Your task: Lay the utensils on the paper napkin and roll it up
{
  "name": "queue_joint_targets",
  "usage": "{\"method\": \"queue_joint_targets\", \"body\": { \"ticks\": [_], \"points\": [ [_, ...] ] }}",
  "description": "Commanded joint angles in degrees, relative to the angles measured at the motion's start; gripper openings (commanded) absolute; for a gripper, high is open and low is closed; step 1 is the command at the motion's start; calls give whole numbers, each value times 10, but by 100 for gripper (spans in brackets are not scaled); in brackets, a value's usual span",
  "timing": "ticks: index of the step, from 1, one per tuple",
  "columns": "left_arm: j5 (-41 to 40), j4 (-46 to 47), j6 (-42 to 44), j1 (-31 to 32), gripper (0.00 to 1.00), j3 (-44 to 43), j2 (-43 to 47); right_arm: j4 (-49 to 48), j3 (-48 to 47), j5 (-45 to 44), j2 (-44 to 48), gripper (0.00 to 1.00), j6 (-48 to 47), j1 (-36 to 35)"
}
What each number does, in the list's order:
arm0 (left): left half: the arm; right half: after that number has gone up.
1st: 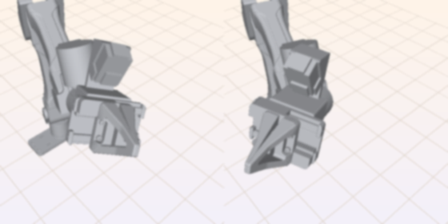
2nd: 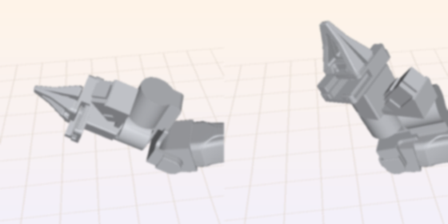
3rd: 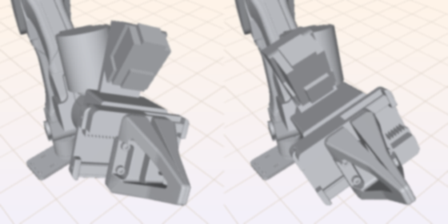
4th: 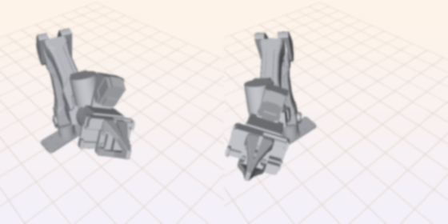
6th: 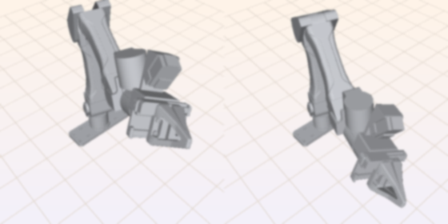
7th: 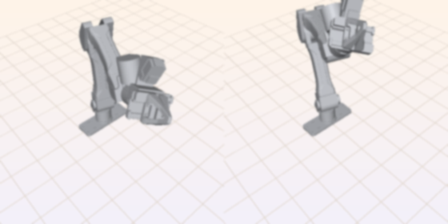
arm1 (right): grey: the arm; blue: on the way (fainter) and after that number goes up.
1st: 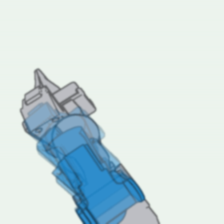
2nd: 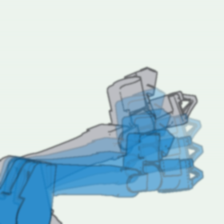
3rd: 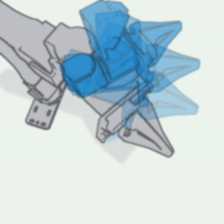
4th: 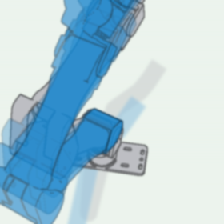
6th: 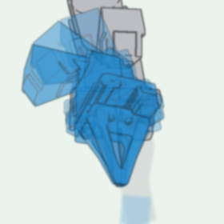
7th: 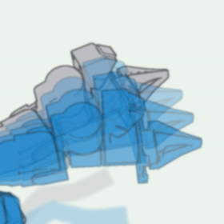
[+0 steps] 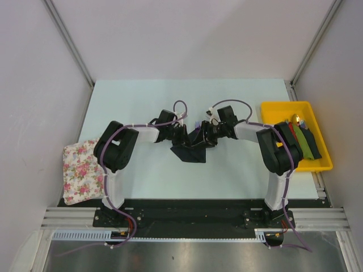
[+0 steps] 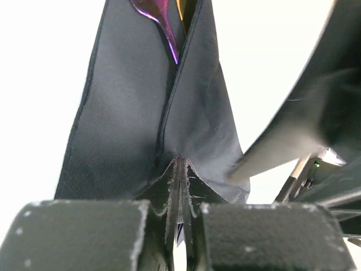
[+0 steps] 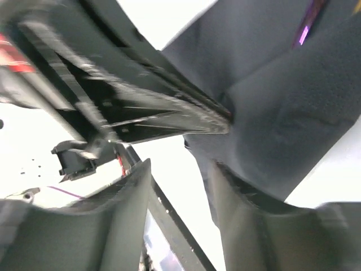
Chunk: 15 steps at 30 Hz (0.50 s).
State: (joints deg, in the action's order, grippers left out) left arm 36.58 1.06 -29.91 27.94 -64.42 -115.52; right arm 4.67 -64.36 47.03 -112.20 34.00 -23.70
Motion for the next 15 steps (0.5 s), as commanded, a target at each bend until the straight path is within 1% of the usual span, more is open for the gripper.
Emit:
{"method": "queue_joint_targets", "body": {
  "ticks": [1,2,3,4,5,6,8,9,13,15],
  "points": [
    [-12,-7,19,-1,6,-14,-2,5,-29,-72,62,40,-17,3],
    [-13,-6,19,-1,5,-13,-1,11,-31,-89,64,36,-25,3],
    [-14,-6,19,-1,4,-13,-1,28,-40,-104,64,28,-31,2],
    [-15,-6,19,-1,4,-11,1,38,-45,-137,61,24,-38,-1],
    [-16,-7,20,0,4,-11,1,51,-52,-147,56,20,-45,-3],
    [-16,-6,20,0,4,-11,2,67,-65,-154,51,15,-55,-4],
    [-17,-6,21,0,3,-10,3,73,-72,-165,38,11,-53,-8],
    [-18,-6,21,0,3,-10,3,78,-78,-175,34,6,-56,-10],
    [-19,-5,21,0,2,-4,6,78,-89,-191,15,1,-61,-20],
    [-19,-5,23,0,2,-2,7,78,-92,-191,2,0,-61,-22]
  ]
}}
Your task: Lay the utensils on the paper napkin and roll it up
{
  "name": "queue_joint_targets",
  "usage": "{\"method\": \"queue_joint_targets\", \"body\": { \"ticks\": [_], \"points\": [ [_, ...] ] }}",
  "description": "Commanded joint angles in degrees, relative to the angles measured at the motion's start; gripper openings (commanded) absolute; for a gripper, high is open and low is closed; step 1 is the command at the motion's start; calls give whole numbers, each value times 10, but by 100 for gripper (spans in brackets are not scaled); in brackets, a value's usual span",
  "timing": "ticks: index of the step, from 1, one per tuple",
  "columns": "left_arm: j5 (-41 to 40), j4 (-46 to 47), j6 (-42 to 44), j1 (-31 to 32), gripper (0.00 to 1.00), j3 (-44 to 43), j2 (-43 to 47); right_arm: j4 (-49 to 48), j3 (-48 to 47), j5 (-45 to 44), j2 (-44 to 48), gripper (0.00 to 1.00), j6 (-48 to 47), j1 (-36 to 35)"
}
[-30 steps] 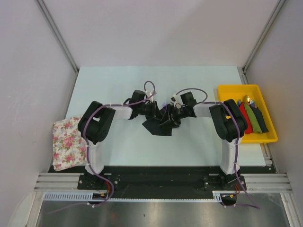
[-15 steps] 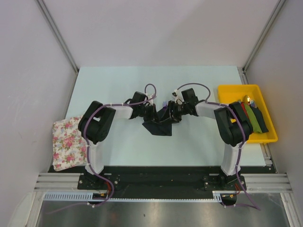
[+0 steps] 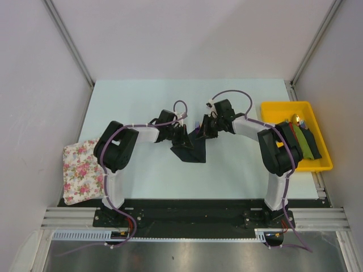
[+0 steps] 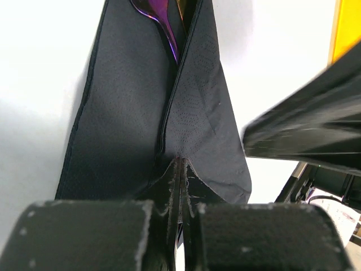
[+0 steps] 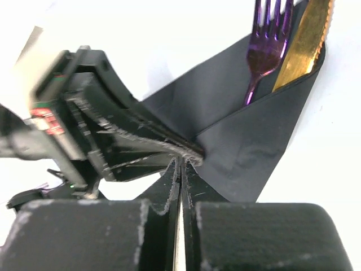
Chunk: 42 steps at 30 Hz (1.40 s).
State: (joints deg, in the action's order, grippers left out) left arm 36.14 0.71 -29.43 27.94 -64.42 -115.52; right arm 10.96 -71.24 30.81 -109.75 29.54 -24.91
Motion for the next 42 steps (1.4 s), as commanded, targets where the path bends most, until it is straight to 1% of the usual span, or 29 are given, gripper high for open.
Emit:
{"method": "queue_joint_targets", "body": {
  "ticks": [1,10,12,13,17,20,25,30,35,37,42],
  "points": [
    [-14,-3,19,-1,2,-3,7,14,-25,-29,-26,0,-17,-12],
    [-13,2,17,-1,2,0,12,9,-22,-42,-68,0,-26,-23],
    [-6,7,17,-2,4,8,18,10,-22,-46,-79,0,-26,-23],
    [-1,23,10,-4,4,13,22,11,-22,-47,-83,0,-26,-23],
    [45,93,-5,-4,15,53,72,13,-16,-53,-89,0,-25,-23],
    [70,130,-13,7,16,76,103,13,-10,-50,-90,0,-22,-23],
    [73,139,-19,29,15,80,103,11,-11,-46,-92,0,-16,-22],
    [64,140,-39,32,13,85,67,10,-14,-41,-91,0,-12,-18],
    [30,121,-28,30,10,91,41,9,-16,-31,-83,0,-15,-16],
    [17,104,-22,28,6,88,28,6,-17,-24,-80,0,-15,-17],
    [-8,68,-5,26,2,74,7,3,-37,7,-58,6,-4,-16]
  ]
}}
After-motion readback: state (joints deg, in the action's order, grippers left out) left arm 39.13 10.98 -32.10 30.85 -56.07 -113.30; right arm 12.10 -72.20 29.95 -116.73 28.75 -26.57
